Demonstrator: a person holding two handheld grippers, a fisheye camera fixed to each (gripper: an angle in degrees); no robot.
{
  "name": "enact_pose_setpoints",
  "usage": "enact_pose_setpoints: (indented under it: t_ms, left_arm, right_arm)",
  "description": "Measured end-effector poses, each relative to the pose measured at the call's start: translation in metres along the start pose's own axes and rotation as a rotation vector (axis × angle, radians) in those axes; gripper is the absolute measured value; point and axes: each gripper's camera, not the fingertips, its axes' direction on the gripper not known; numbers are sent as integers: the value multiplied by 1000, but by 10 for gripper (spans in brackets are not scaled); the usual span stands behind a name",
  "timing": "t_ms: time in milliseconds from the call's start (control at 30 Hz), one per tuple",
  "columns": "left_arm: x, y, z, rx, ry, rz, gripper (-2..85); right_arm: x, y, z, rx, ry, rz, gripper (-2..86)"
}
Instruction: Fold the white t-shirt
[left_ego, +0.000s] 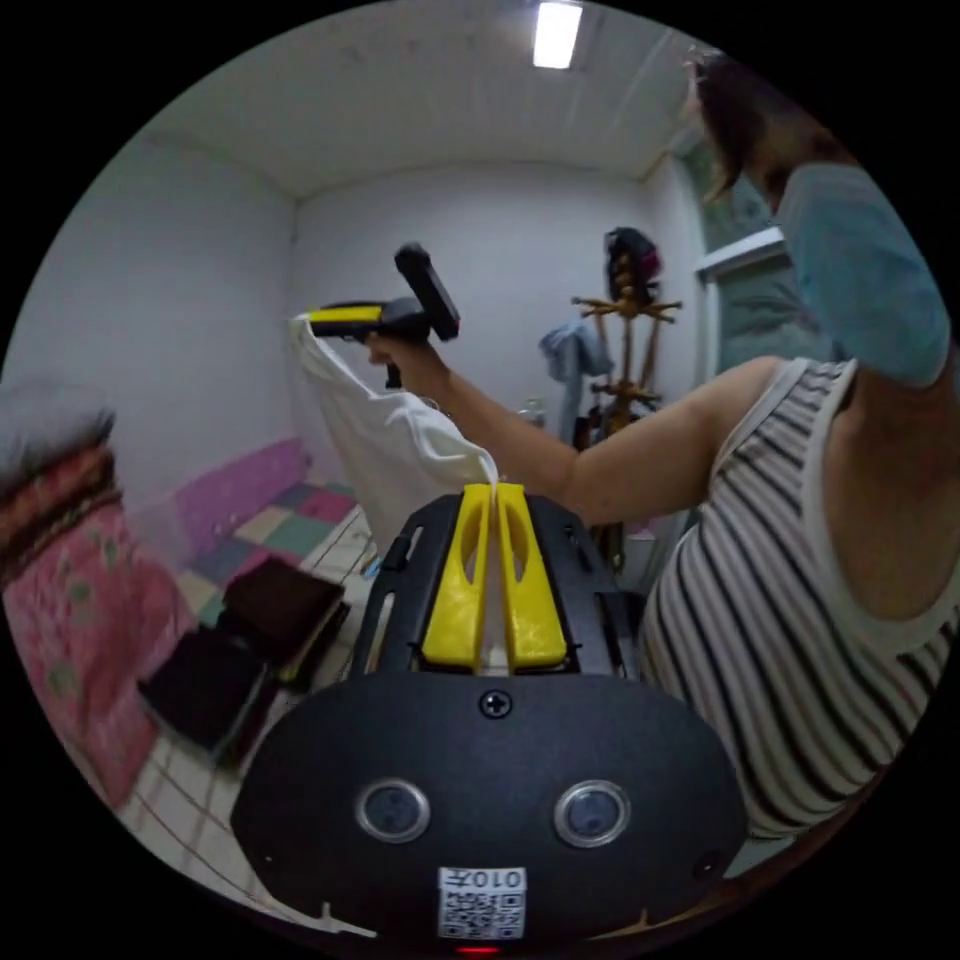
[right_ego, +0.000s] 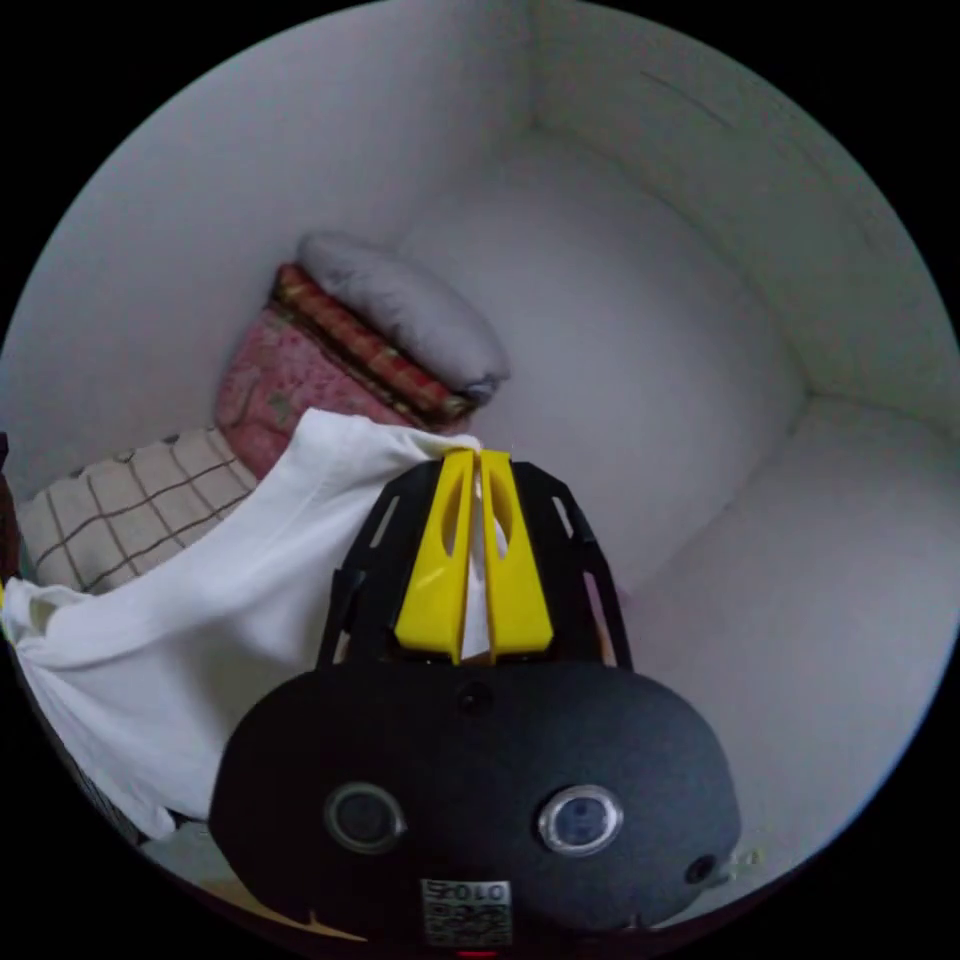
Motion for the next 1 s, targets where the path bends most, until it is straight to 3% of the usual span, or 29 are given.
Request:
enact_pose_setpoints:
  t_ms: [167, 300, 467, 667, 1000]
  left_arm:
    - [-38, 125, 21, -67, -58, -332, -2]
    - [-54, 260, 32, -128, -252, -566, -2]
    - [-77, 417, 48, -144, -345, -980, -2]
    - [-90, 498, 56, -210, -450, -1072, -1]
    - [-111, 604, 88, -201, -509, -1214, 1]
  right_arm:
    - [-87, -31, 144, -34, -350, -112, 31]
    - [-193, -38, 264, -96, -586, -188, 32]
    - [-296, -28, 377, -248, -830, -85, 32]
    - [-335, -33, 451, -296, -880, -109, 33]
    - [-293, -67, 579, -383, -761, -206, 37]
